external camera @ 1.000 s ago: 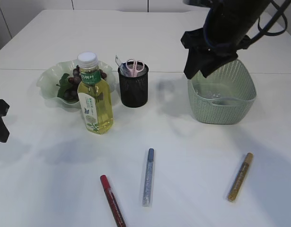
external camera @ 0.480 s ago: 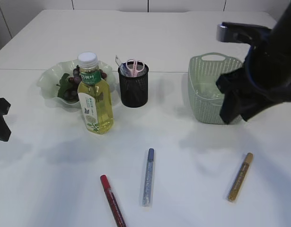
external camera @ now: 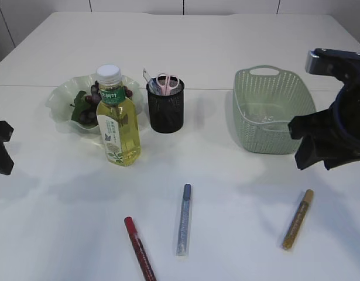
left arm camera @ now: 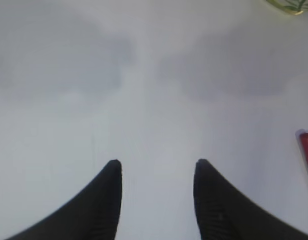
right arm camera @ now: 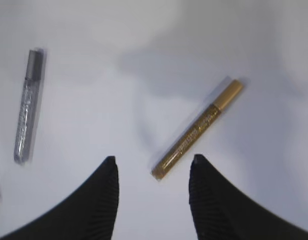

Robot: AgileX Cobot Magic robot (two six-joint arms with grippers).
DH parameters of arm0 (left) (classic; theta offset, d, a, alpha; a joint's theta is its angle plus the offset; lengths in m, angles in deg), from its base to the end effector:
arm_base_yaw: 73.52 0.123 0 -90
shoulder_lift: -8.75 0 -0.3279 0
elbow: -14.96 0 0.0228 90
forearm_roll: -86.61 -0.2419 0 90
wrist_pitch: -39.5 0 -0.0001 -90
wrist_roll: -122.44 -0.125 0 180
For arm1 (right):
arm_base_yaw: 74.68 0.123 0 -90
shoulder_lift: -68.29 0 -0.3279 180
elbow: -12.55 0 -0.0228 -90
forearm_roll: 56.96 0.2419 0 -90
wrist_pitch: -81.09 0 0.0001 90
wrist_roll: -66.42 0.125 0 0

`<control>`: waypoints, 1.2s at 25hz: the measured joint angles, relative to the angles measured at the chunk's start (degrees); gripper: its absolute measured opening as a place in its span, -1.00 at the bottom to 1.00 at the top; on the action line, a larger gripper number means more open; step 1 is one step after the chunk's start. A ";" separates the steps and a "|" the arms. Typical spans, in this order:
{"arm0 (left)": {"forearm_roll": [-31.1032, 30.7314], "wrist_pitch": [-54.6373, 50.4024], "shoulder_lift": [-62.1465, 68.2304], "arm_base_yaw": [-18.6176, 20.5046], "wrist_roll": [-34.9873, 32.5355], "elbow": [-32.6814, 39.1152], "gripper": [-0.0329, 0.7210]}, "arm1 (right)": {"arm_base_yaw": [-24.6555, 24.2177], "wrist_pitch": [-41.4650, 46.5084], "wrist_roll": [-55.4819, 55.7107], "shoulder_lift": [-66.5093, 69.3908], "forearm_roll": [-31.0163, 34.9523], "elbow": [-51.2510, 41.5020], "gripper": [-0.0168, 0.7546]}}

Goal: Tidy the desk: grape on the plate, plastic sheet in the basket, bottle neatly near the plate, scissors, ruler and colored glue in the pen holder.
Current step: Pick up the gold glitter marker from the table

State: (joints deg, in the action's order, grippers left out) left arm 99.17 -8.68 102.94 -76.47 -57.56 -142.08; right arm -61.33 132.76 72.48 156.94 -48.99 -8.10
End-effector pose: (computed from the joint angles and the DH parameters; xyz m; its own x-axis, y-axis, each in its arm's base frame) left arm 0.2808 -0.0348 0.2410 -0.9663 -0.0954 -0.2391 -0.0489 0.9799 -0.1935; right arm 0.2587 0.0754 0.2751 -0.9519 -0.0306 -0.3048 -0.0841 0.9829 0.1640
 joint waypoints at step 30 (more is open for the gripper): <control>-2.13 0.00 0.00 0.00 0.00 0.00 -0.07 | 0.00 -2.91 31.65 18.25 -5.61 0.00 0.00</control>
State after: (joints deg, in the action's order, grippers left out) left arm 97.04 -8.68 102.94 -76.47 -57.56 -142.08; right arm -61.33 129.86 104.13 175.19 -54.61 -8.10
